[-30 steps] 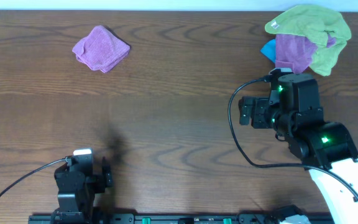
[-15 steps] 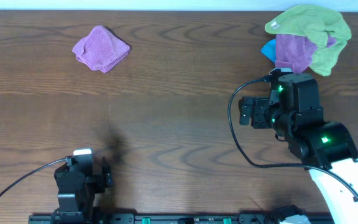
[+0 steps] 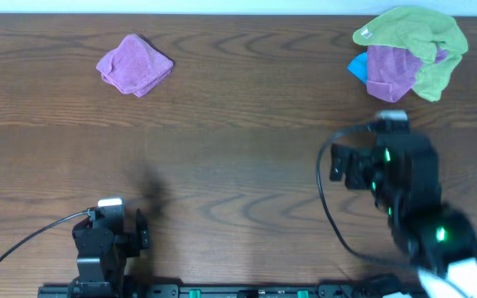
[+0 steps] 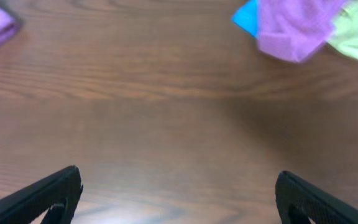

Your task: Fold the cloth

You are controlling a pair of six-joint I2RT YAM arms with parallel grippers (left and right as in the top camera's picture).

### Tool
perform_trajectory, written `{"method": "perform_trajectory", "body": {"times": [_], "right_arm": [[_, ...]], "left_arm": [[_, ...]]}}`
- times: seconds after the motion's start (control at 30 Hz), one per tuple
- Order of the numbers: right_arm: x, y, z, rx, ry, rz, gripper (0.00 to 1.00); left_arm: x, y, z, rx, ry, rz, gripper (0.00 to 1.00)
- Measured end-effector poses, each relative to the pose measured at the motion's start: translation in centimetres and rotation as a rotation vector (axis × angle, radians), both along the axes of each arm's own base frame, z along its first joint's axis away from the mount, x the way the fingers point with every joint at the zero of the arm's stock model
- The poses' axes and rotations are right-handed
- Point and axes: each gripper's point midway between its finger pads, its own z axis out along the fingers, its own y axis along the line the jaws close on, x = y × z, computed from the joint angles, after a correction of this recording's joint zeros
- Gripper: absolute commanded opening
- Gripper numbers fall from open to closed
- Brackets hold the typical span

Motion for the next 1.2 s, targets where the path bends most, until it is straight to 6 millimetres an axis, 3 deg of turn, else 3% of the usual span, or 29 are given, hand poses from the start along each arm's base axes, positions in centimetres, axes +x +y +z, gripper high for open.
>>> {"method": "perform_trajectory", "body": {"times": [0.23,0.33,0.63,1.2], "right_arm": [[-4.4,-3.0,-8.2,0.006,-0.084,-0.081,0.99],[-5.3,-3.8,-10.4,0.001,-0.118,-0.092,0.99],[-5.9,-4.9,-12.7,-0.064,-0.146,-0.075,0.99],[-7.1,-4.4,-13.0,-0.138,-0.141,0.016,0.99]], "left_arm": [[0.0,0.0,0.0,0.001,0.0,0.0,0.95],[0.0,0.0,0.0,0.001,0.0,0.0,0.95],[0.0,0.0,0.0,0.001,0.0,0.0,0.95],[0.0,0.0,0.0,0.0,0.0,0.0,0.95]]}}
